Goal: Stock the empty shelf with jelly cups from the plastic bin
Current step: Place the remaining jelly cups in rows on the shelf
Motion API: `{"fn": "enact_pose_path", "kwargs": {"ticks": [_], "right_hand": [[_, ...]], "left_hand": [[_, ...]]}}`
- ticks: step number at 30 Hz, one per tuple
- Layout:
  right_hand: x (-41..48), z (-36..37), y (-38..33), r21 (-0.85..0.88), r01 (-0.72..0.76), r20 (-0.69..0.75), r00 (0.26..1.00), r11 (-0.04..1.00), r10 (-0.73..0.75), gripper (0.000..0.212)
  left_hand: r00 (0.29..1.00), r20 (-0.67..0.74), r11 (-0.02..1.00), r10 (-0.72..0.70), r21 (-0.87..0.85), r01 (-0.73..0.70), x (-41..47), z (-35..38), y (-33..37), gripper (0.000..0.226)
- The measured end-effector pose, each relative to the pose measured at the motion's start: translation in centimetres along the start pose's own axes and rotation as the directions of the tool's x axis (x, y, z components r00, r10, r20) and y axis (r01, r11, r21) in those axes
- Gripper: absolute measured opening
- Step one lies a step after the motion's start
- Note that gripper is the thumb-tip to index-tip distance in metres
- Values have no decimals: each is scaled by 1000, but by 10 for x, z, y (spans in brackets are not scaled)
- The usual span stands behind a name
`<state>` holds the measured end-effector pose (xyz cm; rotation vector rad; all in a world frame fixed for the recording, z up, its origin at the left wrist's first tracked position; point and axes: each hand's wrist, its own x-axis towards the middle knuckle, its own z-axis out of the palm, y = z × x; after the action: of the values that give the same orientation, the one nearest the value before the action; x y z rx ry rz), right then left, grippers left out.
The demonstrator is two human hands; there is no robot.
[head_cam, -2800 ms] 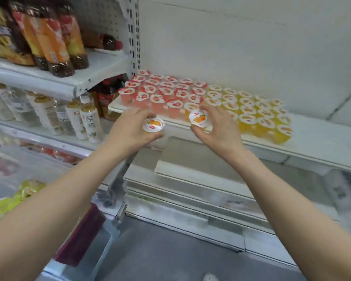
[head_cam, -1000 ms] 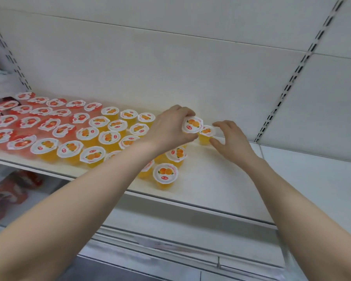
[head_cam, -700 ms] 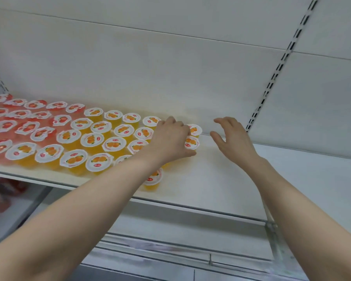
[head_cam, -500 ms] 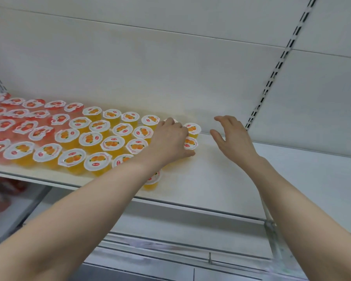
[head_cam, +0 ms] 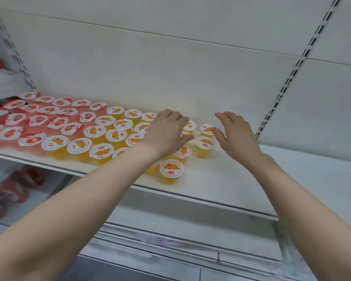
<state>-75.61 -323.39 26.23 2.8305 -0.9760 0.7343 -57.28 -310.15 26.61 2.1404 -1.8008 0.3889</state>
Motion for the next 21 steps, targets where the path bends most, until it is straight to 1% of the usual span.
{"fn": "enact_pose_path", "kwargs": {"ticks": [4, 7, 11, 16, 19, 21], "right_hand": [[0, -6, -45, -49, 91, -28, 995, 995, -92, 45], [-1, -7, -89, -59, 141, -12, 990, 988, -142, 45], [-7, -4, -158, -34, 202, -36, 978, 979, -203, 48], [-16, 11, -253, -9, 314, -32, 949, 949, -314, 54], [-23, 27, -310, 26, 381, -18, 925, 924, -381, 54], [-31, 39, -349, 49, 420, -29, 907, 906, -419, 53]], "left_hand": [[998, -51, 998, -27, 53, 30, -32, -29, -37, 52], [993, -111, 995, -45, 83, 54, -66, -50, -67, 49], [986, -147, 986, -78, 138, 99, -119, -71, -113, 48], [976, -178, 972, -126, 175, 157, -198, -98, -180, 54], [966, -204, 960, -161, 195, 201, -251, -112, -218, 54], [957, -200, 947, -209, 204, 249, -287, -120, -242, 53]]}}
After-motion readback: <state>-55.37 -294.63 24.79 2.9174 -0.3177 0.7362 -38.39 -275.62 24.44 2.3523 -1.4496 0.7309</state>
